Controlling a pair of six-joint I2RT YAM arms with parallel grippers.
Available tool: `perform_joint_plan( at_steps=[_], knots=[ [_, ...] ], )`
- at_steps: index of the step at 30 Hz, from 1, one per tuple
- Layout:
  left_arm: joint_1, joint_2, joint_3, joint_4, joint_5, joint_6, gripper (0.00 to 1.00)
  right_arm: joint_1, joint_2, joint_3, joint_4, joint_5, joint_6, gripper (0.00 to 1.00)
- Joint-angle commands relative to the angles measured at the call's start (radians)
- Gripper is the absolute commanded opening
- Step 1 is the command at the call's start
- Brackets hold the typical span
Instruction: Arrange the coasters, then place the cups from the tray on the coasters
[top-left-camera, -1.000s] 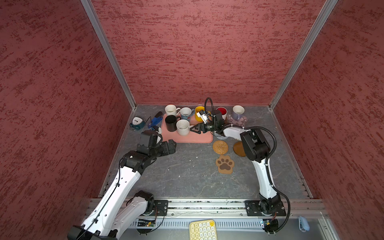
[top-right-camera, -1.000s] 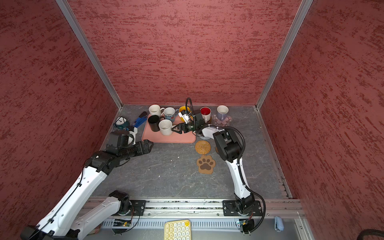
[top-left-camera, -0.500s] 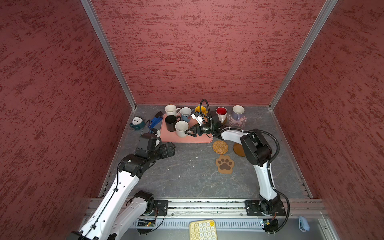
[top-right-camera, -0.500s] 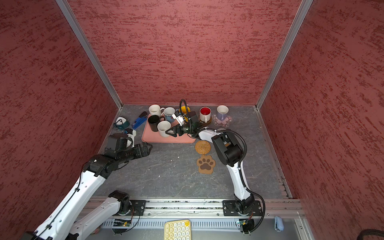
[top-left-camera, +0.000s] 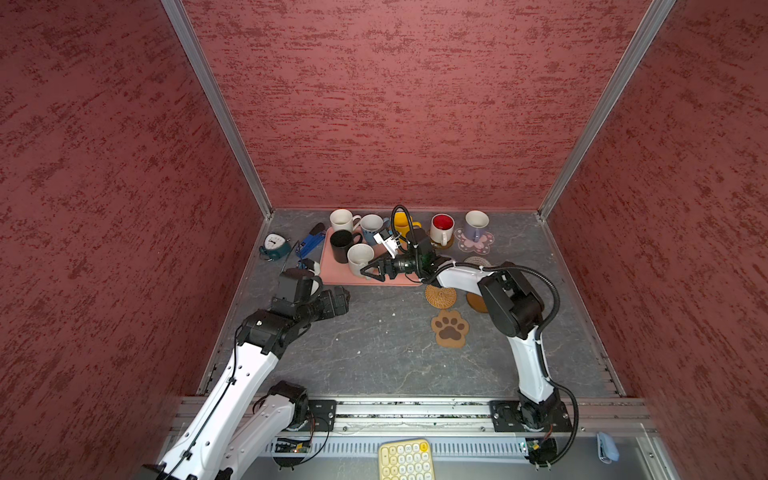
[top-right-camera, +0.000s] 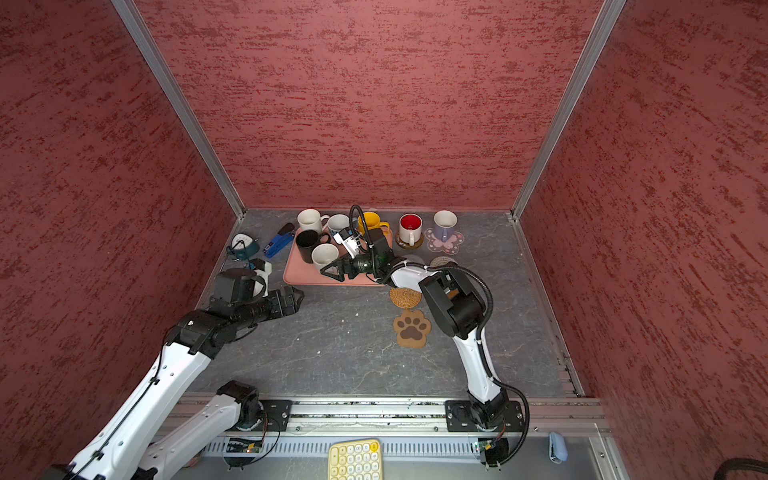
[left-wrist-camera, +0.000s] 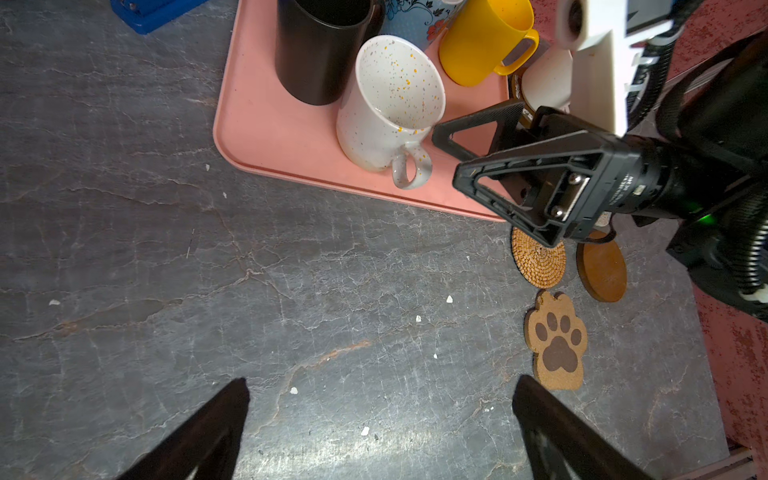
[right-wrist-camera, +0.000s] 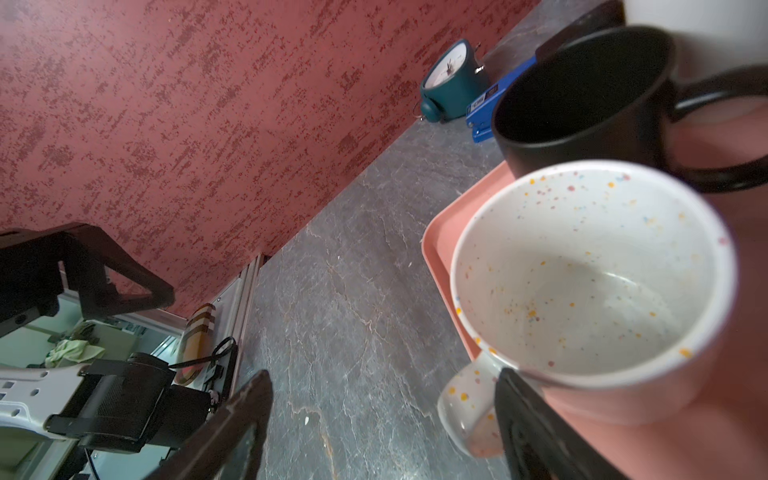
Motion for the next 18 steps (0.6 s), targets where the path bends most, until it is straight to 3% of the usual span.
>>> perform_joint_plan(
  at_steps=[1, 10, 18],
  knots=[
    [-0.005, 0.019, 0.006, -0.009, -0.01, -0.001, 1.0, -0.007, -0.107, -0.028, 0.01, 0.077, -0.022, 0.84],
    [-0.022, 0.132, 0.064, 0.003, -0.057, -0.005, 0.97, -0.026, -0.352, -0.184, -0.077, 0.416, 0.005, 0.85],
    [-0.061, 0.296, 0.118, 0.064, -0.106, -0.016, 0.97, -0.099, -0.565, -0.378, -0.177, 0.683, 0.153, 0.86]
  ],
)
